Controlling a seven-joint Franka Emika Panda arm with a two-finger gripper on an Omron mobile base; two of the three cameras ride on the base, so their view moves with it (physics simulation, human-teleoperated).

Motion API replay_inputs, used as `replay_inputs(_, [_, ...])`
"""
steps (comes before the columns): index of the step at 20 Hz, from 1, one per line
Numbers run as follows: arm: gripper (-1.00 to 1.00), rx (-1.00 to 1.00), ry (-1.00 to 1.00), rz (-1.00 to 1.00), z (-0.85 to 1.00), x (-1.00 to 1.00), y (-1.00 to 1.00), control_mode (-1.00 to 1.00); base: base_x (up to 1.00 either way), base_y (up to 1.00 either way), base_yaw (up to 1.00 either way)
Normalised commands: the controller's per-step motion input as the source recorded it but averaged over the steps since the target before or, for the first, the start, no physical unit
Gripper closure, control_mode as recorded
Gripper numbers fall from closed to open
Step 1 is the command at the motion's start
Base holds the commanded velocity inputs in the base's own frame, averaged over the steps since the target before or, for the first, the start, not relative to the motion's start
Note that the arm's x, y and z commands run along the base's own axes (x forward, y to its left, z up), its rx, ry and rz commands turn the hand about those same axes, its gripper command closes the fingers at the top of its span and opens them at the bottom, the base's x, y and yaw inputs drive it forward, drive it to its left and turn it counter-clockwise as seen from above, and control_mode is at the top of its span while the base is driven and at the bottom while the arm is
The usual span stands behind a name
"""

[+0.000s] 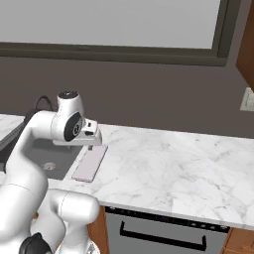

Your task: The ice cube tray has been filled with water. Take the tray and place it in the freezer to make ice. Close the freezer door after placing the tray.

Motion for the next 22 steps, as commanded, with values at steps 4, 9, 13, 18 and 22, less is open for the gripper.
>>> replay_inputs(4, [-1.0,0.0,0.0,0.21,-0.41,0.54,0.18,-1.0,0.0,0.0,0.0])
replay_inputs(9, [-1.0,0.0,0.0,0.19,-0.32,0.71,0.26,-1.0,0.0,0.0,0.0])
replay_inputs(13, [-1.0,0.0,0.0,0.14,-0.19,0.76,0.29,-1.0,0.0,0.0,0.0])
replay_inputs(18, [-1.0,0.0,0.0,0.03,-0.12,0.62,0.27,-1.0,0.0,0.0,0.0])
replay_inputs(22, [-1.0,0.0,-0.02,0.0,-0.04,0.4,0.09,-1.0,0.0,0.0,0.0])
